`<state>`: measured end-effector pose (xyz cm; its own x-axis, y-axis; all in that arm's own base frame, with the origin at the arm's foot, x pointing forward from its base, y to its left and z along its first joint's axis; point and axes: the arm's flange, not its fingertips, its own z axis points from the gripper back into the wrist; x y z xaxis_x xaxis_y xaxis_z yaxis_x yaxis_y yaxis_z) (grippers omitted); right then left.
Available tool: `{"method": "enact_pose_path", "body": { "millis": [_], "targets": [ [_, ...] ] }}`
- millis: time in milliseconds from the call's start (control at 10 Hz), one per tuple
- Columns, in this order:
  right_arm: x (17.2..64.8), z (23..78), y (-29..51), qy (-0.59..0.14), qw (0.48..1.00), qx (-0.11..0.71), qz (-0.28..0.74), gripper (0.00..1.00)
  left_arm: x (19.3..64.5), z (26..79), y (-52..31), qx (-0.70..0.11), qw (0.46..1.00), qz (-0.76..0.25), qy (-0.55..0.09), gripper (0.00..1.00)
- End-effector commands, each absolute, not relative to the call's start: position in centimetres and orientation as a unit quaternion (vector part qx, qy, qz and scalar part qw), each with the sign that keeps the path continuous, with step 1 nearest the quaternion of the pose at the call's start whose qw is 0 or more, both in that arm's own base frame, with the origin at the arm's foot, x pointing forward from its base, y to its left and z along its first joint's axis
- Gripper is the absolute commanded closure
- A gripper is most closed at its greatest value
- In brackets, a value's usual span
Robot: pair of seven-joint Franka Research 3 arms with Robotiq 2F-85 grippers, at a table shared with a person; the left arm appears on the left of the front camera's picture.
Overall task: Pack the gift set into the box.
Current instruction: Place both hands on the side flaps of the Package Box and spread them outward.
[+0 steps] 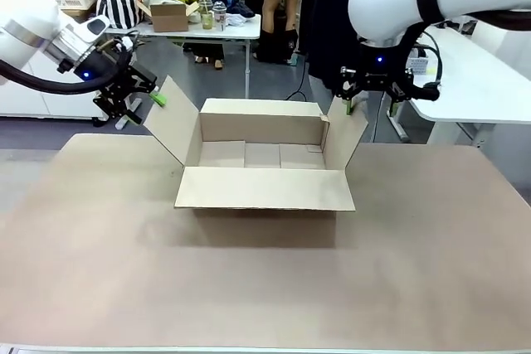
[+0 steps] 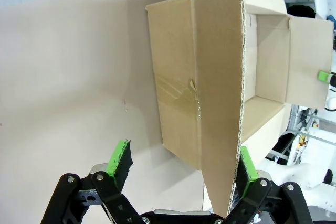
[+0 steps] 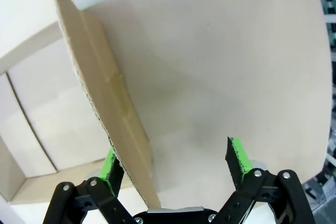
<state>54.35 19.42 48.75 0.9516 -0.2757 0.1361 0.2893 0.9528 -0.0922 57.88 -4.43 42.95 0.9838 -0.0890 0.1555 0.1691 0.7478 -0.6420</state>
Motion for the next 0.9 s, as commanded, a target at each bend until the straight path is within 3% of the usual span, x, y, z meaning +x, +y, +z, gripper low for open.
{"method": "enact_pose_path", "body": {
  "millis": [0, 200, 500, 800],
  "targets": [
    [54.3, 47.7, 16.4, -0.042, 0.987, 0.017, -0.154, 0.00, 57.7, 43.1, -4.5, -0.343, 0.936, -0.062, -0.056, 0.00],
    [54.2, 47.1, 13.0, -0.024, 0.983, 0.119, -0.141, 0.00, 57.7, 43.1, -4.5, -0.343, 0.936, -0.062, -0.056, 0.00],
    [54.8, 45.2, 11.1, -0.001, 0.981, 0.110, -0.158, 0.00, 57.7, 43.1, -4.5, -0.343, 0.936, -0.062, -0.056, 0.00],
    [55.4, 46.7, 12.0, -0.017, 0.980, 0.110, -0.163, 0.00, 57.7, 43.1, -4.5, -0.343, 0.936, -0.062, -0.056, 0.00]
  ]
}}
